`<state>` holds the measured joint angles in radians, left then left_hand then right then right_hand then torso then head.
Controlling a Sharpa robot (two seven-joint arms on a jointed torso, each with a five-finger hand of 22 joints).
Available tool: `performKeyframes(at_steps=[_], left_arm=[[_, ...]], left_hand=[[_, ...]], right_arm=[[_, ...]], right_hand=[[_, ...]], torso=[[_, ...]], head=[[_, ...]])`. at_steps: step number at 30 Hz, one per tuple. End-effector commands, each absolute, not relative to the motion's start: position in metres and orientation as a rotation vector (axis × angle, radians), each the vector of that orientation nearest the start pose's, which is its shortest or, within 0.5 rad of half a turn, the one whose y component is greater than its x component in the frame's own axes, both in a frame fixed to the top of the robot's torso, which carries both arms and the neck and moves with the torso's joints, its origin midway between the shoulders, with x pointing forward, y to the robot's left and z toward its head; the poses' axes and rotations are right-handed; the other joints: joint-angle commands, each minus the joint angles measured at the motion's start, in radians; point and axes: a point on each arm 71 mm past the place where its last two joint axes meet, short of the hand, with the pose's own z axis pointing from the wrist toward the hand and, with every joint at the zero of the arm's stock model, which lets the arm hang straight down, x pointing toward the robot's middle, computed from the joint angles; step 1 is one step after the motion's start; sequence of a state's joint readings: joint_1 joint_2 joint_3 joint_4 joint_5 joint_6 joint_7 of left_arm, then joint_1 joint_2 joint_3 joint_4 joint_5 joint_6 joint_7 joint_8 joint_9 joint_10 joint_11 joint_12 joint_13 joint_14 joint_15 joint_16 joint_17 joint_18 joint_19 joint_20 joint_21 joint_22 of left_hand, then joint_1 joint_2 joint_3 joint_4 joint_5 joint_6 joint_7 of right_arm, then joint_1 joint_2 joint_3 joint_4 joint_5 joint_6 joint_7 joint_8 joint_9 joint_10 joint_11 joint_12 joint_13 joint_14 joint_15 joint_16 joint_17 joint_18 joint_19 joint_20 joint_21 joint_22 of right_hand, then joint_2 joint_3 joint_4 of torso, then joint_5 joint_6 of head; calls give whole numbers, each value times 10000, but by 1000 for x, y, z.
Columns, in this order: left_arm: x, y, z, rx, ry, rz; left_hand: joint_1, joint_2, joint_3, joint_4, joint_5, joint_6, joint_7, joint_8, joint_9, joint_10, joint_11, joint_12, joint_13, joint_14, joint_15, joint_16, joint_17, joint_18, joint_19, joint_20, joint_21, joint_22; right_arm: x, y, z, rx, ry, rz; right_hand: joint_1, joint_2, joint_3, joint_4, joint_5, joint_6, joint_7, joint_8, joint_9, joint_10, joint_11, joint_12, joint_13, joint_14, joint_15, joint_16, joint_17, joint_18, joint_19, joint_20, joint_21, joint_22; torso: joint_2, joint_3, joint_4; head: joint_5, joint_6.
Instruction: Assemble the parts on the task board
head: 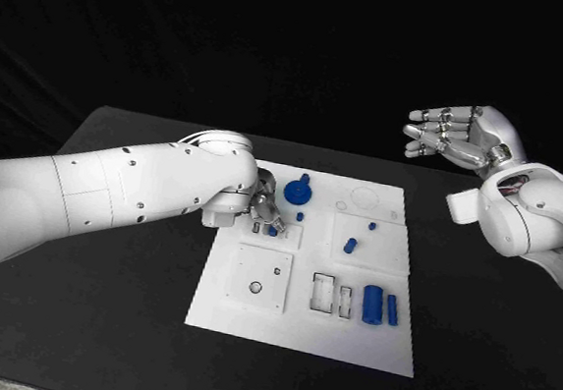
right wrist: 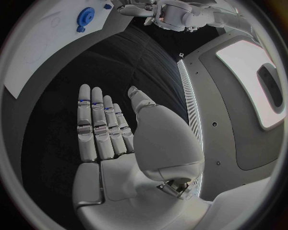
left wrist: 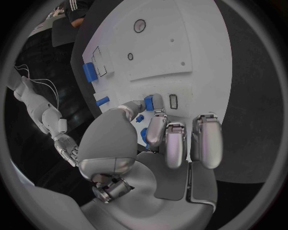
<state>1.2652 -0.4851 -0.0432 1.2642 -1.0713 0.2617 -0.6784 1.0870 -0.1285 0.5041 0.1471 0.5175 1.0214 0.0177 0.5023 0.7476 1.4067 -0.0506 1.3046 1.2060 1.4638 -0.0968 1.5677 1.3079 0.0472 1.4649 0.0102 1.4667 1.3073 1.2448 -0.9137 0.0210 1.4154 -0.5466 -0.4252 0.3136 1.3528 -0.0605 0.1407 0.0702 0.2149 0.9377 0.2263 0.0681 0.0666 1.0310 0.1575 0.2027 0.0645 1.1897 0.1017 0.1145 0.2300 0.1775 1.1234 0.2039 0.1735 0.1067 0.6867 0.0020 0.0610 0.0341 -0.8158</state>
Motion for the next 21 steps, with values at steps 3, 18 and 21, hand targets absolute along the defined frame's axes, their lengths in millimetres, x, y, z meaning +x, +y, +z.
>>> performKeyframes(at_steps=[3,18,21], left_arm=[[514,111,-222,-324,24594,-2781],[517,115,-223,-590,24464,-2731],[517,115,-222,-616,24436,-2749]], left_hand=[[-580,28,507,-504,0,181,-5,-98,-101,92,-8,28,58,1070,-86,31,2629,-140,566,-68,45,1193],[-1240,13,-986,109,-16,407,-66,-235,-309,123,-58,111,255,1070,-143,31,2629,-156,596,-117,88,1279],[-1266,15,-1144,171,-14,426,-68,-248,-331,134,-61,127,289,1070,-146,31,2629,-160,601,-119,97,1295]], right_arm=[[517,-276,-132,5892,13536,11432],[517,-275,-131,5866,13569,11478],[517,-275,-131,5856,13562,11470]], right_hand=[[-88,-19,-44,-7,77,10,-14,-46,-2,16,16,51,-15,77,-18,-65,-15,67,68,-16,-77,-15],[-40,-46,-70,-101,66,-24,2,-59,-9,-32,32,42,-20,62,-3,-126,-66,62,76,-10,-152,-67],[-7,-53,-79,-164,53,-37,10,-59,-10,-47,41,44,-19,24,13,-181,-106,57,60,1,-212,-105]], torso=[[3,-10,7],[1,-6,-2],[5,-4,0]], head=[[-9,25],[9,35],[-7,38]])
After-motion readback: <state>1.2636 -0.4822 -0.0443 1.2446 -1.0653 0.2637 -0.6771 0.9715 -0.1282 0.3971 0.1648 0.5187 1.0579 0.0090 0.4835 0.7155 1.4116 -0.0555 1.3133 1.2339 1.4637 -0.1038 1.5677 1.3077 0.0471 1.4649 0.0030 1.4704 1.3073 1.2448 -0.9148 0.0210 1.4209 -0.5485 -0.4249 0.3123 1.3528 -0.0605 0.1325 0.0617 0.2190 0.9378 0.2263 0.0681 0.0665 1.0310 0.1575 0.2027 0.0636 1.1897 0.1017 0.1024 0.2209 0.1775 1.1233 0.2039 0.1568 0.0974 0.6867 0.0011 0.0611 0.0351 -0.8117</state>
